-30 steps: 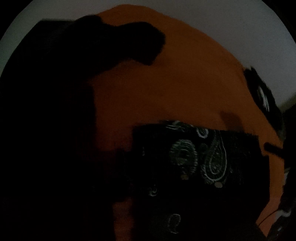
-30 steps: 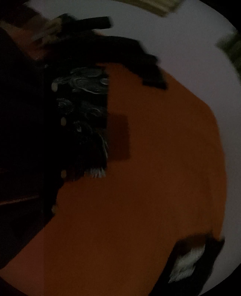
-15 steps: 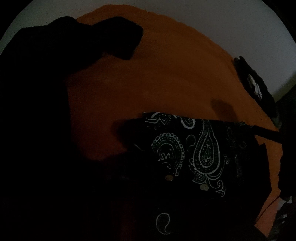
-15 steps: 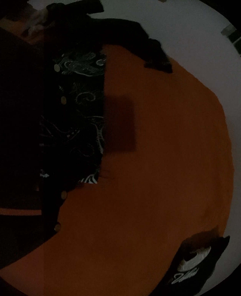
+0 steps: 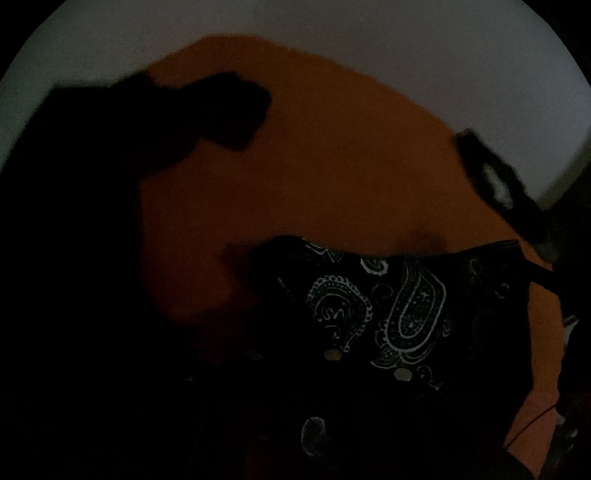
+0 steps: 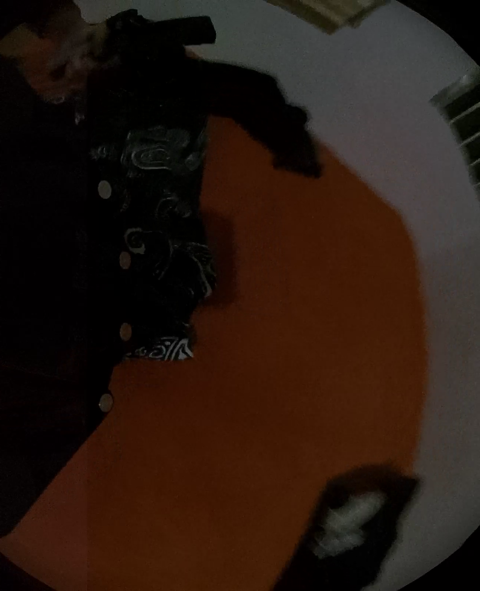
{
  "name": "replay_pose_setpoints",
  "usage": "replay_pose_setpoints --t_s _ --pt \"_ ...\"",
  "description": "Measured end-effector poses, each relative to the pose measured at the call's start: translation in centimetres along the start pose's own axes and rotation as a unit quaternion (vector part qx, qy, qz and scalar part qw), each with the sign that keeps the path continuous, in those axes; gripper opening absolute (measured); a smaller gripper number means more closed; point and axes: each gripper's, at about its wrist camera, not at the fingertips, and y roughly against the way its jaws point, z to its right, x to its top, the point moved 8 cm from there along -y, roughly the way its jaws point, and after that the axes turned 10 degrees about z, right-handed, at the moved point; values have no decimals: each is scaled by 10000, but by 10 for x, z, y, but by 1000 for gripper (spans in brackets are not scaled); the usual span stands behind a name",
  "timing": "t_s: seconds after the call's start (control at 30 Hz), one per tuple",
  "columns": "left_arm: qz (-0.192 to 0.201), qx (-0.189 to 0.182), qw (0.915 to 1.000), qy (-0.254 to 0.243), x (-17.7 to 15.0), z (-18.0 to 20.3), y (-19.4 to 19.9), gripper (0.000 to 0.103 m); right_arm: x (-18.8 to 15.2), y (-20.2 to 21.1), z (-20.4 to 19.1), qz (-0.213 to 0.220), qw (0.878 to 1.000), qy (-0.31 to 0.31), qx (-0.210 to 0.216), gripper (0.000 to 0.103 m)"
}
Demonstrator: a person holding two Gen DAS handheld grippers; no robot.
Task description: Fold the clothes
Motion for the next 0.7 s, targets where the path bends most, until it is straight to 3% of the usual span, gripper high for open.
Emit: replay_pose_setpoints --t_s 0.07,0.13,0.3,0.33,0.47,0.5,0.53,0.6,0.67,0.7 --pt "-67 -65 9999 -124 3 13 3 2 3 30 -5 373 9992 103 -74 0" --pt "-264 -32 9993 -268 4 23 -4 3 0 45 -1 457 9987 75 -194 0" --pt "-701 605 9953 -274 -8 5 -46 10 -11 -32 24 -373 9973 -461 -426 0" --pt "-721 600 9954 -210 -8 -1 -50 16 -16 -47 30 -551 9959 -551 -456 0" --pt "-682 461 9959 370 -2 -29 -46 23 -28 -79 33 -1062 9903 -774 -454 6" --pt "-598 576 9953 489 2 -39 -40 37 -26 -78 34 -1012 9898 -886 -466 14" --pt "-547 573 9948 635 5 -50 -36 47 -23 -78 34 -959 9898 -968 -413 42" --pt "-713 192 9926 963 2 -63 -36 49 -20 -78 36 -910 9897 -1090 -163 76" --pt "-1101 -370 9865 1154 -9 -61 -42 49 -23 -85 35 -1058 9860 -1284 98 67" --pt "-1155 -550 9856 1103 -13 -53 -44 49 -25 -89 35 -1130 9839 -1371 211 33"
